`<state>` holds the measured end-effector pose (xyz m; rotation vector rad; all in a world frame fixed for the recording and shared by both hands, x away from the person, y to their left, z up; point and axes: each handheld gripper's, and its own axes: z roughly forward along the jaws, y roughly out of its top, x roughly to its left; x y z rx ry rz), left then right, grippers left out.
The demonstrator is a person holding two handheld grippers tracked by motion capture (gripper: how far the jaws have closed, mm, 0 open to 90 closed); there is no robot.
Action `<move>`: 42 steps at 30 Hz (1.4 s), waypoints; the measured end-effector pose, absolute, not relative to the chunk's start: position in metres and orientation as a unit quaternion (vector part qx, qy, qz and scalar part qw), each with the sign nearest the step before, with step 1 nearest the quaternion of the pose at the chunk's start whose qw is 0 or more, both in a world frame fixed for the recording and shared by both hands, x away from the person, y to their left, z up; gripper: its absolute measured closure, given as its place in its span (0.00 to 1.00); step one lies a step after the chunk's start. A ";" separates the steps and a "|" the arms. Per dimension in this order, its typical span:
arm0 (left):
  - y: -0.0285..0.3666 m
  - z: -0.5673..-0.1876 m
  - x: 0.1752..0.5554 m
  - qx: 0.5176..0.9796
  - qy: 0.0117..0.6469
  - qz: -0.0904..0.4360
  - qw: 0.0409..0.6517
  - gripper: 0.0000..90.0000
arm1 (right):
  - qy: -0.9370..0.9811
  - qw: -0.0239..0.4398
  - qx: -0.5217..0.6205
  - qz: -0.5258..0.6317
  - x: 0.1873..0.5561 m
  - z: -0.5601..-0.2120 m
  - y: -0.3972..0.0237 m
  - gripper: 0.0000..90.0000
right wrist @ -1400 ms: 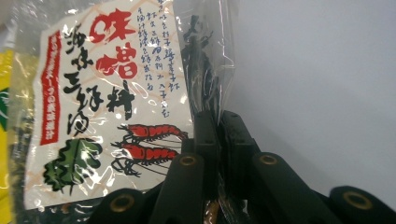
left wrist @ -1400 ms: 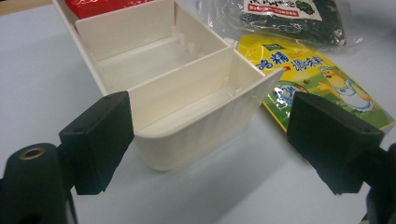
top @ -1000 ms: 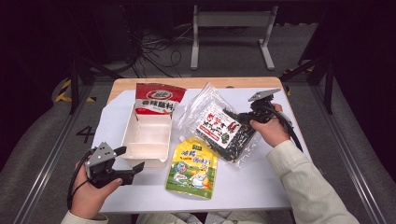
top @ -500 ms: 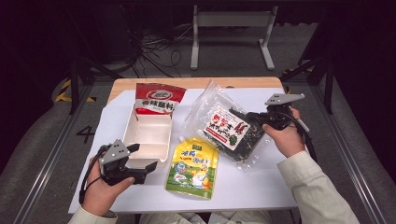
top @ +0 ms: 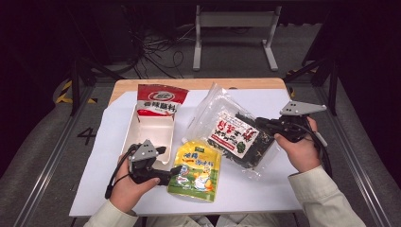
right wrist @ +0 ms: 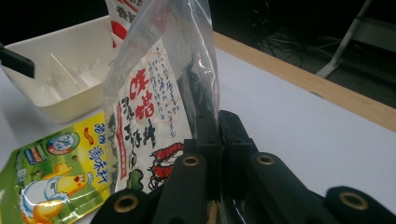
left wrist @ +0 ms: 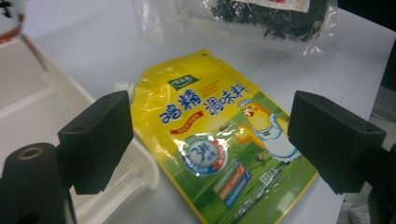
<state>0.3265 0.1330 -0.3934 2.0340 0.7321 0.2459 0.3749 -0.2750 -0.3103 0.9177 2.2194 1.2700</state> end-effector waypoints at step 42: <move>0.080 -0.390 0.348 0.766 0.287 0.044 0.574 0.67 | 0.778 0.212 0.297 0.512 0.328 -0.314 -0.246 0.96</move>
